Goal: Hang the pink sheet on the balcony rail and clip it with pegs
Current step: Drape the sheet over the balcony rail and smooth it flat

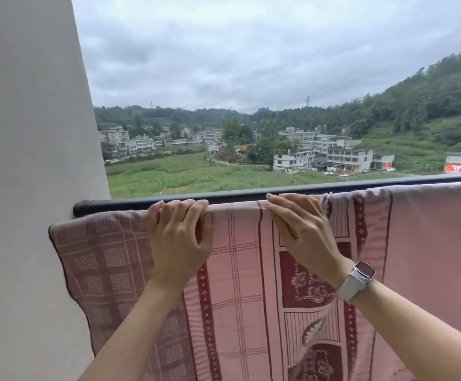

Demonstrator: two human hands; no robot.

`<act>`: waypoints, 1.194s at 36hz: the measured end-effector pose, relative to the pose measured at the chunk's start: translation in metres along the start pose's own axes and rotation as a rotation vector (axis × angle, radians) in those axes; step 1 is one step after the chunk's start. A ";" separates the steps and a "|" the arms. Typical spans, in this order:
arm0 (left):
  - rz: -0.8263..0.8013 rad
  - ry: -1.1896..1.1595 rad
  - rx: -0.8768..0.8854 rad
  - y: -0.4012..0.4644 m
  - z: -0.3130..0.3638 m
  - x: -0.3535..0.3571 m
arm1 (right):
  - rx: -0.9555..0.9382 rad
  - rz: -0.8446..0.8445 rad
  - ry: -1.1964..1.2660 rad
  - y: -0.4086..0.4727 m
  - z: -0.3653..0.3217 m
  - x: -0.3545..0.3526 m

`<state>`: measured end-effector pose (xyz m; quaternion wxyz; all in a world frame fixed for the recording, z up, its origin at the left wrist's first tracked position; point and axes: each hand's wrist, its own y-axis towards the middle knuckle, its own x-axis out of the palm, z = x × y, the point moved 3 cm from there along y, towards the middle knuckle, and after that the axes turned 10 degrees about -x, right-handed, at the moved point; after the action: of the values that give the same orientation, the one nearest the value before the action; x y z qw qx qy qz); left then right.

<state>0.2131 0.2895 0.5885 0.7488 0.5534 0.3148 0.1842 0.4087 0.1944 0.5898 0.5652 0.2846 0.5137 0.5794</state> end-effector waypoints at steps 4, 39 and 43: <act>-0.094 -0.021 -0.082 0.008 0.036 0.006 | 0.006 -0.064 -0.078 -0.021 0.034 -0.036; -0.286 -0.067 0.132 0.005 0.315 0.126 | 0.088 -0.188 -0.034 -0.107 0.237 -0.182; -0.395 -0.036 0.162 0.021 0.346 0.157 | 0.238 -0.267 -0.162 -0.125 0.282 -0.197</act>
<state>0.5636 0.1472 0.6325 0.7289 0.5426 0.4175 -0.0019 0.7495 0.0641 0.6122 0.6389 0.3245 0.5644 0.4099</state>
